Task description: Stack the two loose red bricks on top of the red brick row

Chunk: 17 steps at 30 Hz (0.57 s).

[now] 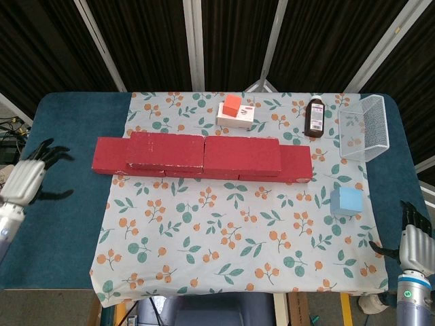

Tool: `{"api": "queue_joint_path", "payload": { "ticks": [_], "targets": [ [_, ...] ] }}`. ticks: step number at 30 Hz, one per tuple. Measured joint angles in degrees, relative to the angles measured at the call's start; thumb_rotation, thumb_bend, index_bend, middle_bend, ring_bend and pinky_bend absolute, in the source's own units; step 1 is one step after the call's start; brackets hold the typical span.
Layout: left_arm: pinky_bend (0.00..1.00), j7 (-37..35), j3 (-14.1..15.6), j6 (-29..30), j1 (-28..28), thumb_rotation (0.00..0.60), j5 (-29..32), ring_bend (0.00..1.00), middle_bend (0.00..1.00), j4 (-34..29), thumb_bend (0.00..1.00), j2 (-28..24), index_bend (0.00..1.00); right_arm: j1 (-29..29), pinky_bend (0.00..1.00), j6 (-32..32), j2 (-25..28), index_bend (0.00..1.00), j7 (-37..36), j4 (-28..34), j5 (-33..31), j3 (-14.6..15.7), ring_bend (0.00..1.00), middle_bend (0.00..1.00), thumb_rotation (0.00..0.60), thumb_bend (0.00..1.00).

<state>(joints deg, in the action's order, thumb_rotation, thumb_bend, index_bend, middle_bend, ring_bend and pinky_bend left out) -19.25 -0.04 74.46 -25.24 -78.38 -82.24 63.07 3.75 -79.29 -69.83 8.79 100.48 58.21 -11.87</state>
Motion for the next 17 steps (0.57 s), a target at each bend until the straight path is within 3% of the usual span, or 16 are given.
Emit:
{"api": "queue_joint_path", "payload": {
  "ticks": [4, 10, 17],
  "targets": [
    [0.16, 5.4, 1.4, 5.3, 5.9, 0.6, -0.7, 0.0, 0.18, -3.4, 0.01, 1.0, 0.32, -0.1, 0.0, 0.5, 1.2, 0.0, -1.5, 0.0, 4.7, 1.7, 0.04, 0.05, 0.6, 0.12],
    [0.16, 3.1, 2.3, 9.5, 9.2, 0.6, -2.9, 0.0, 0.19, -4.5, 0.01, 2.5, 0.32, -0.5, 0.0, -0.1, 2.5, 0.0, -2.5, 0.2, 9.0, 3.6, 0.04, 0.05, 0.6, 0.12],
    [0.16, 9.1, 2.7, 14.8, 13.4, 0.6, -6.2, 0.0, 0.2, -6.0, 0.01, 4.7, 0.31, -0.8, 0.0, 0.0, 4.0, 0.0, -4.8, 0.0, 13.1, 5.2, 0.04, 0.05, 0.6, 0.12]
  ]
}}
